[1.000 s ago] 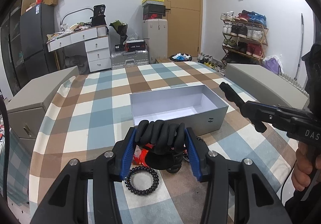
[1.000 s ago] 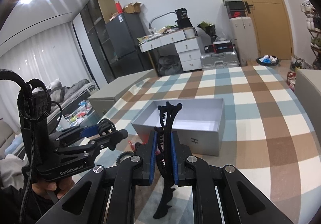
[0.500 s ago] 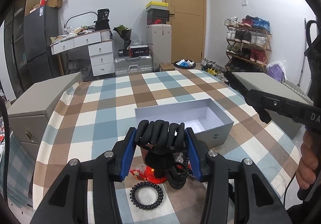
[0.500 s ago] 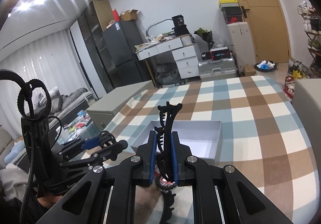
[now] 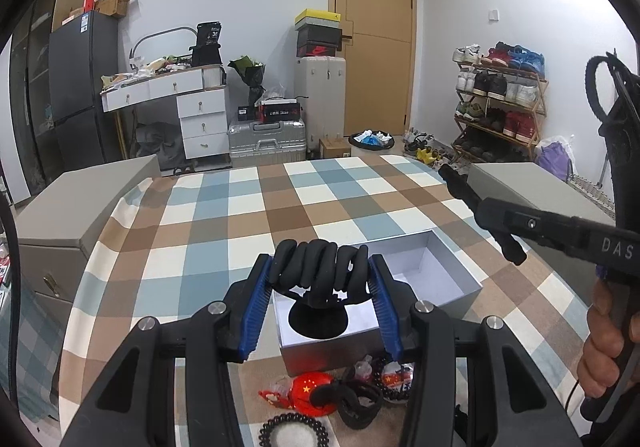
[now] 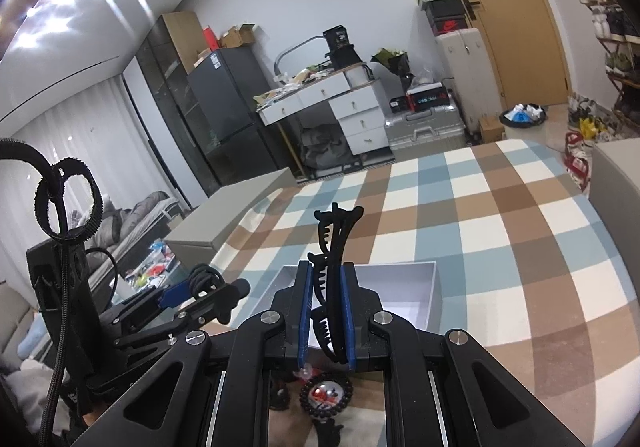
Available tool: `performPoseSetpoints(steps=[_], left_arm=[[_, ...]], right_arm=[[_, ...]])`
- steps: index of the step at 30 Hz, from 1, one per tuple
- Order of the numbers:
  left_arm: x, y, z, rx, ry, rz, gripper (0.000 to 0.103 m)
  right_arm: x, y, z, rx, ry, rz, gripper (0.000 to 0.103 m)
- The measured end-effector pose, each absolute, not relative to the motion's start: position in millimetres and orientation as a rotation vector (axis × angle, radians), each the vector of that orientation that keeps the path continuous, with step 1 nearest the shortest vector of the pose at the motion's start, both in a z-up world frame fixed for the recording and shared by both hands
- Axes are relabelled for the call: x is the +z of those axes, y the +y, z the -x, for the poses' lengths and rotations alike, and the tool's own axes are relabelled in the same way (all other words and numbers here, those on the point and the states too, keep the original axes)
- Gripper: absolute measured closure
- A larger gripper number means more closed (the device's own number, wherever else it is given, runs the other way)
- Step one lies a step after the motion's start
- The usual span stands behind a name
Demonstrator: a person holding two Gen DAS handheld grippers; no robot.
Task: Organize jewelry
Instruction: 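Carry both stands into the grey box while right gripper releases the branch stand inside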
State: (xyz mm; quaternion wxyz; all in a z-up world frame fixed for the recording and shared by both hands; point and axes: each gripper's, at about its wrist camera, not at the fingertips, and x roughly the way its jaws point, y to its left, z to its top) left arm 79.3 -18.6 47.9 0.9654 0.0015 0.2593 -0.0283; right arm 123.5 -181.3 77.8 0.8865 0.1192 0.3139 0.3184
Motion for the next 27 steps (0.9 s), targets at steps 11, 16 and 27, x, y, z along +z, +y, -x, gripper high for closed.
performPoseSetpoints(steps=[11,16,27], left_arm=[[31,-14,-88,-0.046,0.566,0.012,0.061],[30,-14,-87,-0.042,0.549,0.022,0.061],[26,-15,-88,-0.041,0.544,0.02,0.061]], right_arm=[[53,-183,-137,0.646,0.705,-0.289,0.09],[42,-183,-142,0.628,0.723,-0.326,0.09],[29,-177,-145,0.603,0.749,-0.305,0.09]])
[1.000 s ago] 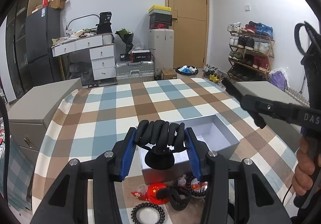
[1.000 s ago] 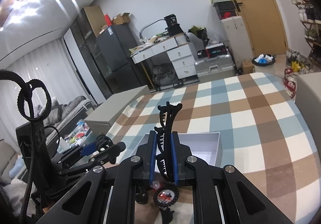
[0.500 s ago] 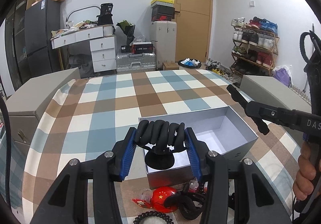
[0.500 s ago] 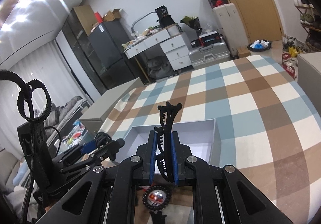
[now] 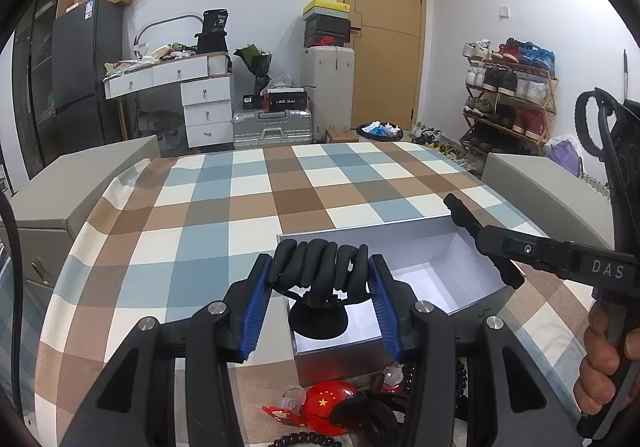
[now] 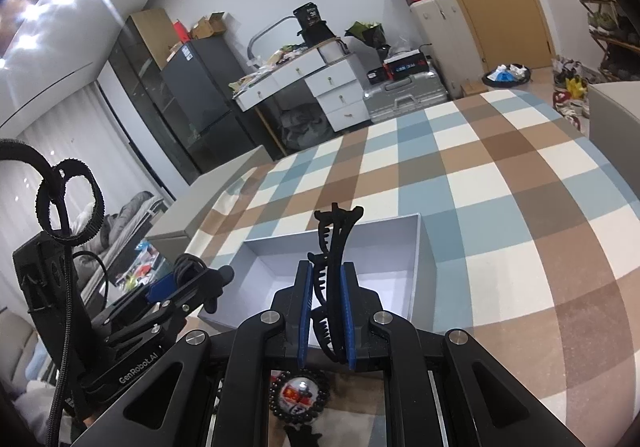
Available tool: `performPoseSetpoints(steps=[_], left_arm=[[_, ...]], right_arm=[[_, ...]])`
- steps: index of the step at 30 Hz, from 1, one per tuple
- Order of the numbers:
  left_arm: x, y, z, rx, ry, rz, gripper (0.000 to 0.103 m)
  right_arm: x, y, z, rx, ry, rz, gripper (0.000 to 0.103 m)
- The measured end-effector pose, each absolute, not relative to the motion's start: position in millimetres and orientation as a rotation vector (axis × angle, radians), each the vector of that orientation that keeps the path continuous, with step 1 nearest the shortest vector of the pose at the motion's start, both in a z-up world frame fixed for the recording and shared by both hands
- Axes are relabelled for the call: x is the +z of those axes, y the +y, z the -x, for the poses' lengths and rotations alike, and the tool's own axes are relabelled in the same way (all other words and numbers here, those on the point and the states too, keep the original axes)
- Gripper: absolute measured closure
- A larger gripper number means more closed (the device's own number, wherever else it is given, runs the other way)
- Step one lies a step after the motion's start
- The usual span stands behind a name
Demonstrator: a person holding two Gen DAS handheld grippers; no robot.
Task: Organize jewelry
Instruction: 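Carry both stands into the grey box while right gripper releases the branch stand inside, then lower the hand-shaped stand into the box and open the left gripper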
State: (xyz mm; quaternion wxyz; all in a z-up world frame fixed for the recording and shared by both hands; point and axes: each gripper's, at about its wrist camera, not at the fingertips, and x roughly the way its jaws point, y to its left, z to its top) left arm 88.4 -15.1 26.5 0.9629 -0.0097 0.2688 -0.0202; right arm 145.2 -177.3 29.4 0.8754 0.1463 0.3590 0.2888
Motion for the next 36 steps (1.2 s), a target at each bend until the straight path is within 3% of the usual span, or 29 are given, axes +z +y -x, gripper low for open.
performPoseSetpoints(steps=[20,22,24,25,31,34,36], left_arm=[[18,-21,-95,-0.084,0.594,0.02,0.06],[19,-23,-95,-0.086,0.598,0.011,0.054],[20,-24,-93,-0.088,0.596,0.011,0.036],[21,-24,-93,-0.092,0.591,0.014,0.034],[29,-22,-85,-0.11,0.574,0.012,0.016],[33,-15,-72,-0.122,0.567,0.022,0.001],[33,-8,-59,-0.103,0.561,0.013,0.001]], right_arm=[[32,-176,-143,0.621,0.749,-0.295,0.087],[34,-176,-142,0.62,0.744,-0.289,0.087],[36,-175,-141,0.627,0.748,-0.272,0.083],[37,-175,-141,0.629,0.748,-0.265,0.082],[47,-182,-132,0.634,0.744,-0.241,0.054],[49,-187,-121,0.656,0.751,-0.201,0.028],[48,-192,-109,0.659,0.752,-0.175,0.008]])
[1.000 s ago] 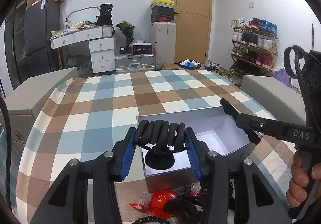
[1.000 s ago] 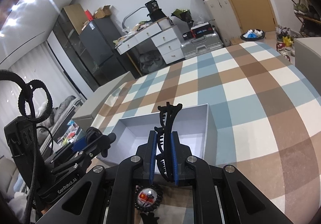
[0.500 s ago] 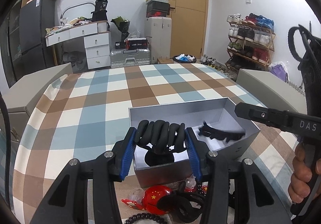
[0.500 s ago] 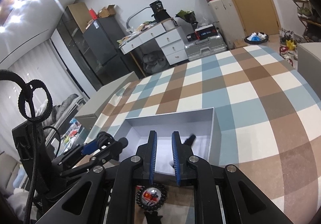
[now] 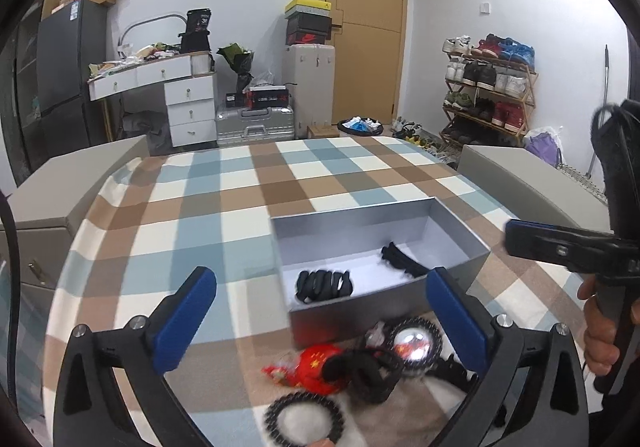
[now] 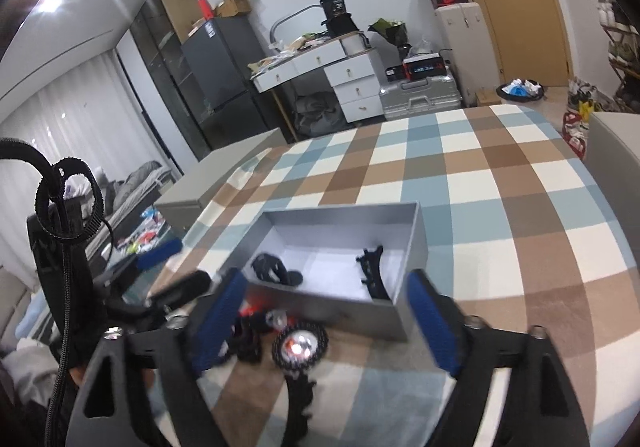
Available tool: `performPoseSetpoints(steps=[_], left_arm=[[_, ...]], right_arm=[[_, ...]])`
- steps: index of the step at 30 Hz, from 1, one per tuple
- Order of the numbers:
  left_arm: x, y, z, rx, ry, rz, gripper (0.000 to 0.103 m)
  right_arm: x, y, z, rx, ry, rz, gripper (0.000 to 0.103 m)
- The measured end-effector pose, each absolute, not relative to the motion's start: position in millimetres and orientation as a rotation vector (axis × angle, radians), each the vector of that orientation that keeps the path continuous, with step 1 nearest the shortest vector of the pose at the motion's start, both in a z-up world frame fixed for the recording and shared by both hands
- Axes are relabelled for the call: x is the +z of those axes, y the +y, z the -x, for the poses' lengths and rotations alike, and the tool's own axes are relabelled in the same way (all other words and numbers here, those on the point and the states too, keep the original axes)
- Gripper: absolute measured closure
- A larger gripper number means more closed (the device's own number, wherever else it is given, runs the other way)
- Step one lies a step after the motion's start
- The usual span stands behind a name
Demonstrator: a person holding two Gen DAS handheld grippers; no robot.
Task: Organize jewelry
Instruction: 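Lower the hand-shaped stand into the box and open the left gripper, then move right gripper to the second black branch stand and grasp it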
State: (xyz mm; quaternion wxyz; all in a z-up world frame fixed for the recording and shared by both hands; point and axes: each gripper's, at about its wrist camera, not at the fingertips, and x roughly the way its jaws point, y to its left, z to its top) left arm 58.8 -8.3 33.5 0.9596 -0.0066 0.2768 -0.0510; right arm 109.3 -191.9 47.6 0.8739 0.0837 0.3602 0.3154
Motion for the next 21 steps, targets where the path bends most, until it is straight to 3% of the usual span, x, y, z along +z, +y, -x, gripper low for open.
performPoseSetpoints(steps=[2,19,21], left_arm=[[33,-3,-50,-0.104,0.564,0.028,0.001],[-6,-2,-29,-0.065,0.645,0.005,0.001],[-6,-3,-28,-0.059,0.643,-0.021,0.001]], right_arm=[[45,-194,-100,0.65,0.753,-0.151,0.0],[4,-175,-71,0.649,0.912,-0.049,0.0],[2,-170,-67,0.682,0.921,-0.037,0.012]])
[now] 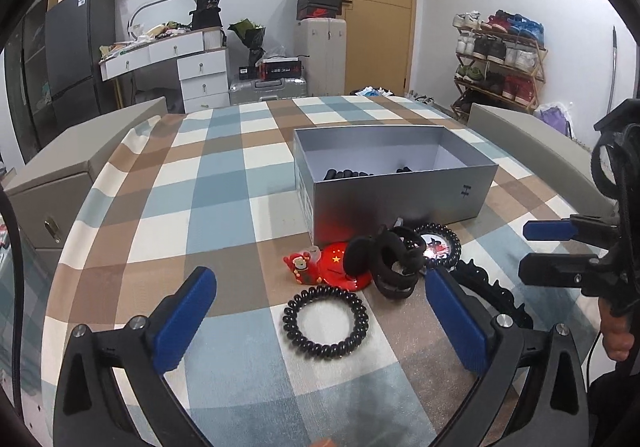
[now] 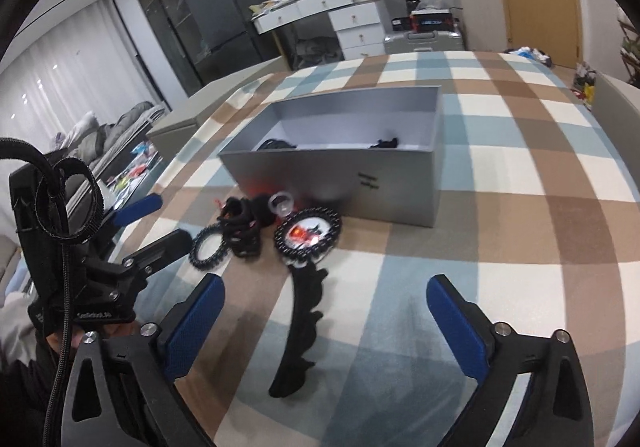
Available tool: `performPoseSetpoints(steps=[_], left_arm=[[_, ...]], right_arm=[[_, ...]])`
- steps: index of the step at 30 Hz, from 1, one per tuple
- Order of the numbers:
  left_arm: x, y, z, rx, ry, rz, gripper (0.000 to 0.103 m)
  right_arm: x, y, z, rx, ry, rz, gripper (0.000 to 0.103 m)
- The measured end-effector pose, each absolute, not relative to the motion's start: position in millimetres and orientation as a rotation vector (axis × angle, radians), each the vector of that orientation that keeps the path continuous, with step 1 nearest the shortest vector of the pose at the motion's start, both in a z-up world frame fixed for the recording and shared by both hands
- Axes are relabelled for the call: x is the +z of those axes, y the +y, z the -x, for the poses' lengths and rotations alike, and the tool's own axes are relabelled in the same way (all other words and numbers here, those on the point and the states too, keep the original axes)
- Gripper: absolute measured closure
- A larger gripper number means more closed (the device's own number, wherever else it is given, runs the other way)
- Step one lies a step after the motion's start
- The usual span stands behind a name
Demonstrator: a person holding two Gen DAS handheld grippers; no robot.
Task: Organize jewelry
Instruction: 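Move right gripper to the second black branch stand and grasp it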
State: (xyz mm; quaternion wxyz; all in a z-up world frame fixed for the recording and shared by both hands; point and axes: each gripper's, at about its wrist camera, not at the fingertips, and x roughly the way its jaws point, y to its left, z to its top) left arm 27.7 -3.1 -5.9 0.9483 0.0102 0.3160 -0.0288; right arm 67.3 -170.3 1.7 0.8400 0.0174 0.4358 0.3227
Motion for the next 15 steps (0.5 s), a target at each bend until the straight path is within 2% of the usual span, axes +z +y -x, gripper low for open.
performPoseSetpoints(steps=[1,2,3,7,8,15], left_arm=[[-6,-4,-27,-0.041,0.642,-0.038,0.001],[-7,-3,-26,-0.028,0.642,-0.048,0.001],[-8,-3,-25,-0.026,0.649,-0.05,0.001],[-15,2,-25,-0.045,0.694,-0.027,0.001],[-15,3,-24,-0.048,0.696,-0.02,0.001],[-17,3,-25,-0.042,0.716,-0.008,0.001]], right_arm=[[1,-168,-65,0.699,0.921,-0.026,0.018],[0,-164,-63,0.716,0.925,-0.011,0.029],[-3,-161,-62,0.728,0.935,0.005,0.035],[-10,-152,-59,0.748,0.951,0.039,0.049],[-11,-151,-58,0.753,0.955,0.046,0.057],[-13,-144,-51,0.75,0.945,0.11,0.06]])
